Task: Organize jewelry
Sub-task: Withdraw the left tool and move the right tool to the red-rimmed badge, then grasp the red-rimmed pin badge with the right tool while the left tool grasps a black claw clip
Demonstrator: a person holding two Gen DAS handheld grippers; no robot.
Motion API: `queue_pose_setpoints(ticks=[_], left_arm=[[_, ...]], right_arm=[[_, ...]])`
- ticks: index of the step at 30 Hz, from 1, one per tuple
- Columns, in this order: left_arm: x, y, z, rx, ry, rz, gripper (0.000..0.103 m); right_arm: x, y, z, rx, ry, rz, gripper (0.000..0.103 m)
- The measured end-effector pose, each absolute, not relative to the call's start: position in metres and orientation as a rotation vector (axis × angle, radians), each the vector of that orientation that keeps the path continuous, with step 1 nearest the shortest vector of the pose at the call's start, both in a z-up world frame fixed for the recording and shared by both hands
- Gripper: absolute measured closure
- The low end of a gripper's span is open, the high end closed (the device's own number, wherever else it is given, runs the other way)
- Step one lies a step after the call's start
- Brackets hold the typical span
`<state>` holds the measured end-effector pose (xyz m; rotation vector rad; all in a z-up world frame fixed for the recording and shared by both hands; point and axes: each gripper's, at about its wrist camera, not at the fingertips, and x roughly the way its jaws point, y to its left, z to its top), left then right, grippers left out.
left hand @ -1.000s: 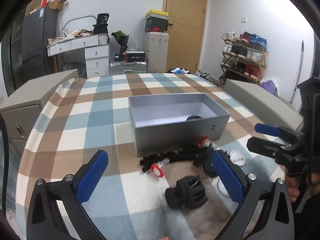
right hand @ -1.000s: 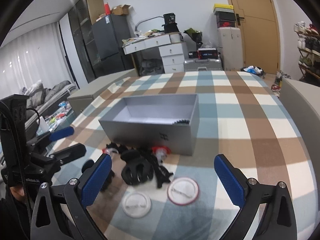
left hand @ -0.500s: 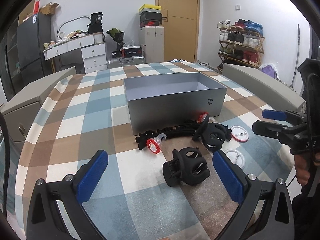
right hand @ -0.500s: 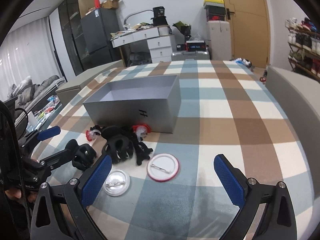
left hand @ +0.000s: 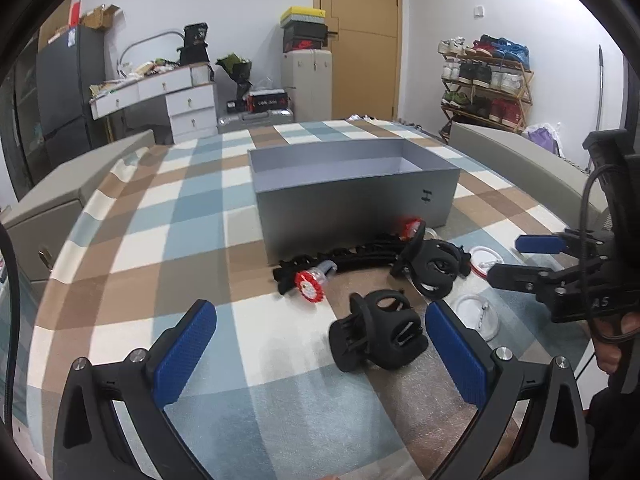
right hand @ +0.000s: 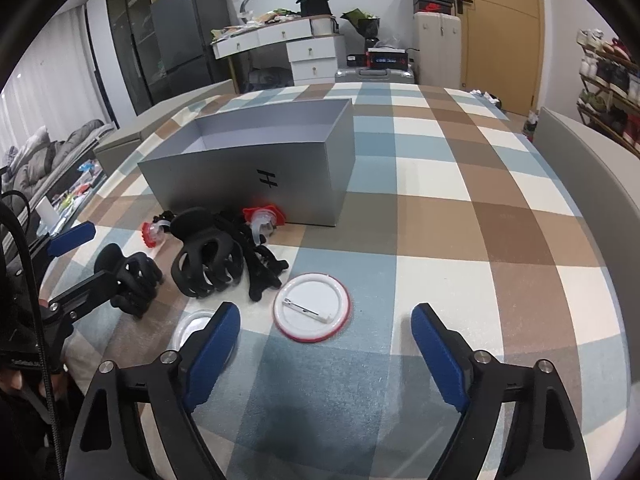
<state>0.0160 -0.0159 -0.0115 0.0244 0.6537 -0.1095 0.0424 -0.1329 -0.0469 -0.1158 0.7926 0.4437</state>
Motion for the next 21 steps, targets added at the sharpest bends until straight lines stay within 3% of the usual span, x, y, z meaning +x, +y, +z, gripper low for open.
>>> queue_pose_setpoints(ticks=[13,21], left_arm=[[0.016,-0.018,-0.014,0.013,0.683,-0.124,0.001],[0.017,-0.02,-0.014,0.021,0.687,-0.128,0.001]], right_arm=[[0.042,-0.118,-0.049,-0.238,0.773,0.416,0.039],[0.036,-0.113,-0.048,-0.263,0.752,0.462,0.063]])
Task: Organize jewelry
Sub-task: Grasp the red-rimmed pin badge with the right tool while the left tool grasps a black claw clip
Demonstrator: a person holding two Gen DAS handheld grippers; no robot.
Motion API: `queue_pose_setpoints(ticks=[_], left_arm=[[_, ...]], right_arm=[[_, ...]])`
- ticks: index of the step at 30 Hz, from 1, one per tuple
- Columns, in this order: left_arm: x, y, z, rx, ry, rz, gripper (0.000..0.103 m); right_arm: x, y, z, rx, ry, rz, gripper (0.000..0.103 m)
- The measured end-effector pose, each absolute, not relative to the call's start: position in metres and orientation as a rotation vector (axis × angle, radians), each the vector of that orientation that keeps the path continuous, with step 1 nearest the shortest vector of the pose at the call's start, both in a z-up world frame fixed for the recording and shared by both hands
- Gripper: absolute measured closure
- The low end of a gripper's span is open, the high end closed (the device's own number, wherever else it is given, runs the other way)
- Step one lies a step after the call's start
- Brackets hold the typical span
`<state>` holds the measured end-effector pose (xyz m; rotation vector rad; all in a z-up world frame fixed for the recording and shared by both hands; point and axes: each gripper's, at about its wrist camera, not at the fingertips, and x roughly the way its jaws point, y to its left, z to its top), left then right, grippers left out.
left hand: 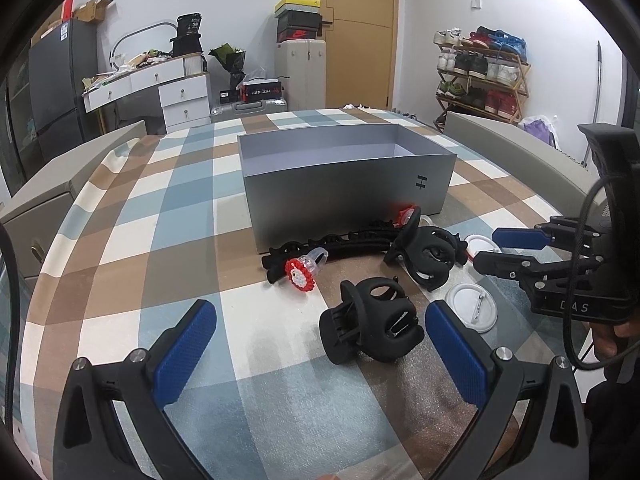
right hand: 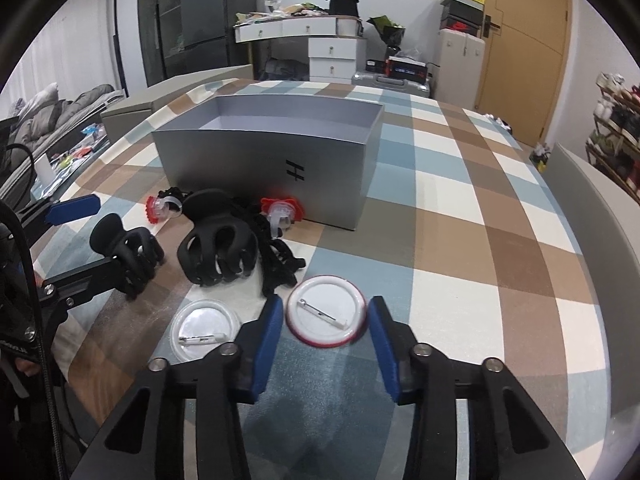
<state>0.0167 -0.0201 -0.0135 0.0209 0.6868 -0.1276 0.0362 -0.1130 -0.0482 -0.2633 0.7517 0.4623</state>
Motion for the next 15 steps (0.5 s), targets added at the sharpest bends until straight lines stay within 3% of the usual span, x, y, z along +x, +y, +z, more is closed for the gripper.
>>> queue_pose_setpoints(ticks=[15], left_arm=[[0.018,-0.019,-0.014,0.003,0.7,-0.135,0.001]], right_arm=[[0.028,-0.12,-0.036,-0.233,0.68,0.475,0.063]])
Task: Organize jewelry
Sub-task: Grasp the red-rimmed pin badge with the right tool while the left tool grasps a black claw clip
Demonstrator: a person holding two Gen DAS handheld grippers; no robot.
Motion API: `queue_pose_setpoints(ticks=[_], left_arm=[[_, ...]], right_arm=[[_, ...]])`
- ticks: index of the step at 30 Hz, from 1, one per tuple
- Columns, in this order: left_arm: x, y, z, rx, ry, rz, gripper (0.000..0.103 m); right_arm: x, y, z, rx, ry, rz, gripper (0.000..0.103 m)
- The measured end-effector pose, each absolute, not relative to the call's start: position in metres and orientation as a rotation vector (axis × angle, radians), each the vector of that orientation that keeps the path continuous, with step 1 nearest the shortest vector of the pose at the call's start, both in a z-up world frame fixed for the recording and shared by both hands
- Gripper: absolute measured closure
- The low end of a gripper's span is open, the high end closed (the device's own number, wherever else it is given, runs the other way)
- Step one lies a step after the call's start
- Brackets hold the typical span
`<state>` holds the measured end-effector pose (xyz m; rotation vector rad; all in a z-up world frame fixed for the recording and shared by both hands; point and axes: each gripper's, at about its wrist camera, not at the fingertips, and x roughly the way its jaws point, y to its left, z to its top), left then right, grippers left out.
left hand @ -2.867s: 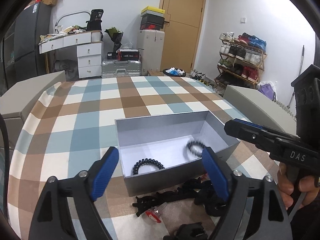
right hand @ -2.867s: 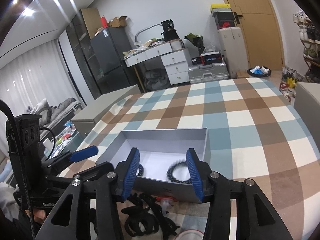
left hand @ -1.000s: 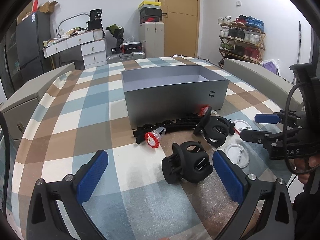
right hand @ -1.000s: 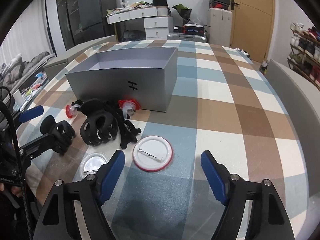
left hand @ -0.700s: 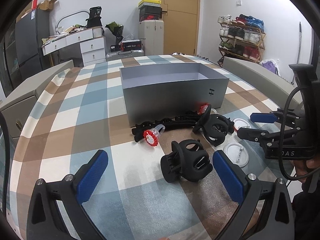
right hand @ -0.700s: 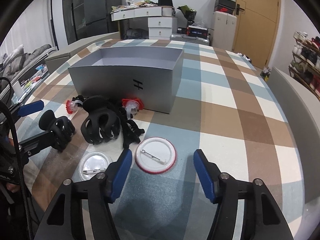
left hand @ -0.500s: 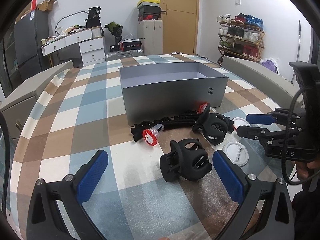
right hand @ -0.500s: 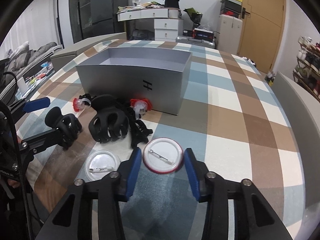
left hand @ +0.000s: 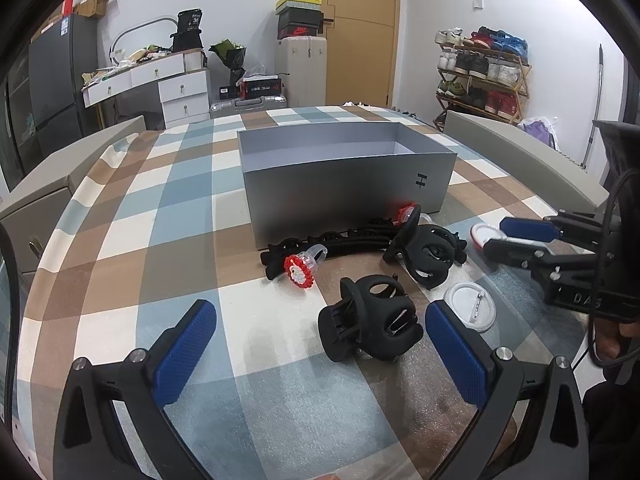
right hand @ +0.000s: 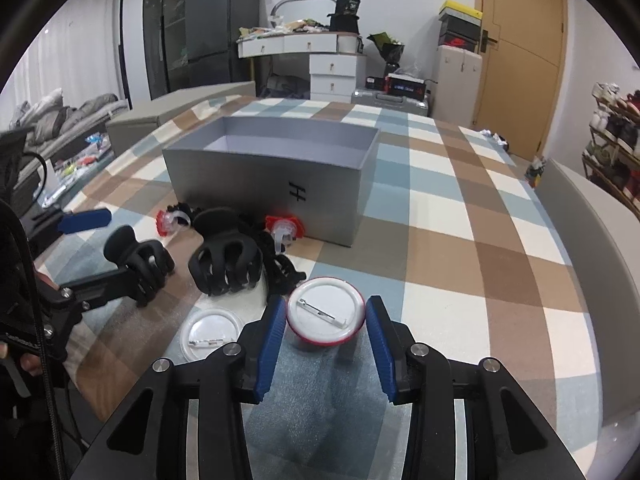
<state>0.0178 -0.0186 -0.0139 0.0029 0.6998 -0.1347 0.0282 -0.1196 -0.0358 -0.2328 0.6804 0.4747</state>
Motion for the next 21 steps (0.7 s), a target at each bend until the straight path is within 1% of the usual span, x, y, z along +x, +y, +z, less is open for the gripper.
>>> queue_pose_setpoints(ticks=[6,18,21], left_arm=[[0.02,-0.019,-0.016,-0.016,0.721,-0.151,0.001],[0.018,-0.026,-0.018,0.006,0.733,-0.185,0.002],[0.018,-0.027,-0.018,0.012,0.732,-0.203,0.008]], right_arm=[[0.02,-0.121,-0.024,-0.188,0.609,0.532,0.063],[0.013,-0.113,-0.025,-0.201,0.597,0.567,0.063],[0.012,-0.114,-0.025,-0.199,0.595,0.567,0.063]])
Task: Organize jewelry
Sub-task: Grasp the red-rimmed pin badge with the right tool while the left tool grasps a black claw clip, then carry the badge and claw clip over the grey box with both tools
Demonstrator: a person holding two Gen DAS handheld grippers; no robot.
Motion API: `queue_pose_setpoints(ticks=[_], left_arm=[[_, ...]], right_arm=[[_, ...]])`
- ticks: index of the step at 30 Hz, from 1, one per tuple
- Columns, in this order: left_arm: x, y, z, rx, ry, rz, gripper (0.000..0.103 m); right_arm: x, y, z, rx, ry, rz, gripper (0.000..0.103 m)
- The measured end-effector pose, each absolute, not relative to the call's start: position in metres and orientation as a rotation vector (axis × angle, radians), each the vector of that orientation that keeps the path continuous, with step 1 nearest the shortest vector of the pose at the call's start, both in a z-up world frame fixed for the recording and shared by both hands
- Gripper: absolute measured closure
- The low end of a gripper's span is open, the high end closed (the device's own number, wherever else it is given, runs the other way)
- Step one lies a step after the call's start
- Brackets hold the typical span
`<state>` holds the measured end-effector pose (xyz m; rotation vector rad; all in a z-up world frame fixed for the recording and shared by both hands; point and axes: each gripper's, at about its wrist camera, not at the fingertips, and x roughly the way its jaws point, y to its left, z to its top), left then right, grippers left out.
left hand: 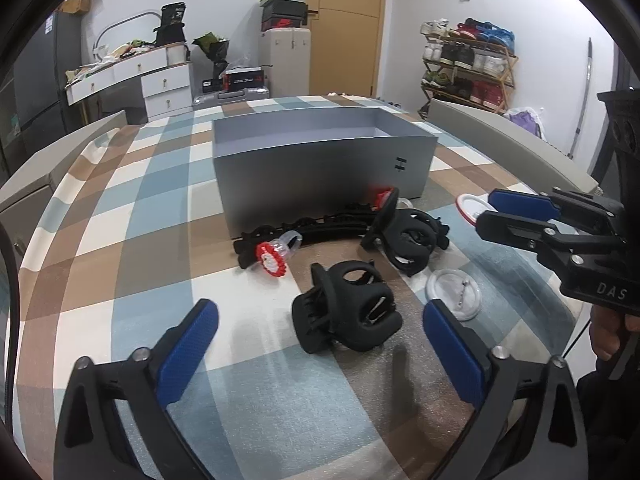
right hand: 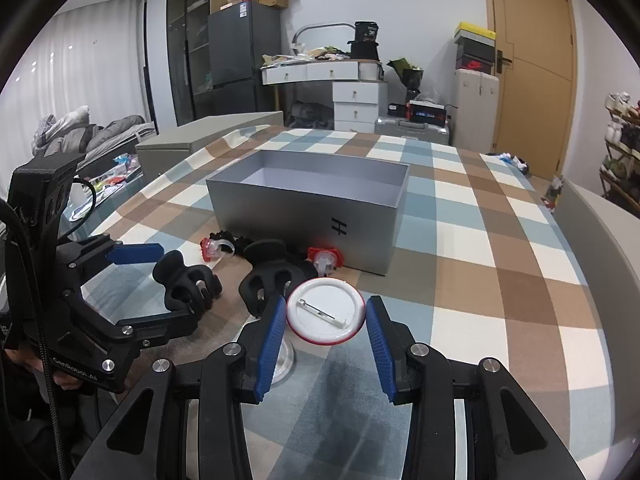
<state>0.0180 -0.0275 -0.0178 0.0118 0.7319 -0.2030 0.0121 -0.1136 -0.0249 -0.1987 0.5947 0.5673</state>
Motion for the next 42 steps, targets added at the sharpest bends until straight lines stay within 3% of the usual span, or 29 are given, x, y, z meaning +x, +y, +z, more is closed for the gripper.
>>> queue_pose_setpoints(ticks=[3,7,42], left_arm=[[0.017,-0.031,-0.018,0.024,0.728,-0.229,0.022],[0.016,-0.034,-0.019,0.044,0.735,-0.254,0.06],[0.021,-0.024,0.018,-0.022,0.596,-0.197,0.061]], right_arm=[[0.012,-0.113,-0.025,-0.197,0.595,0.57,0.063],[0.01,-0.112,-0.024,-0.202,0.59,0.574,0.063],[0.013,-0.117,0.0,-0.106,0.523,0.584,0.063]])
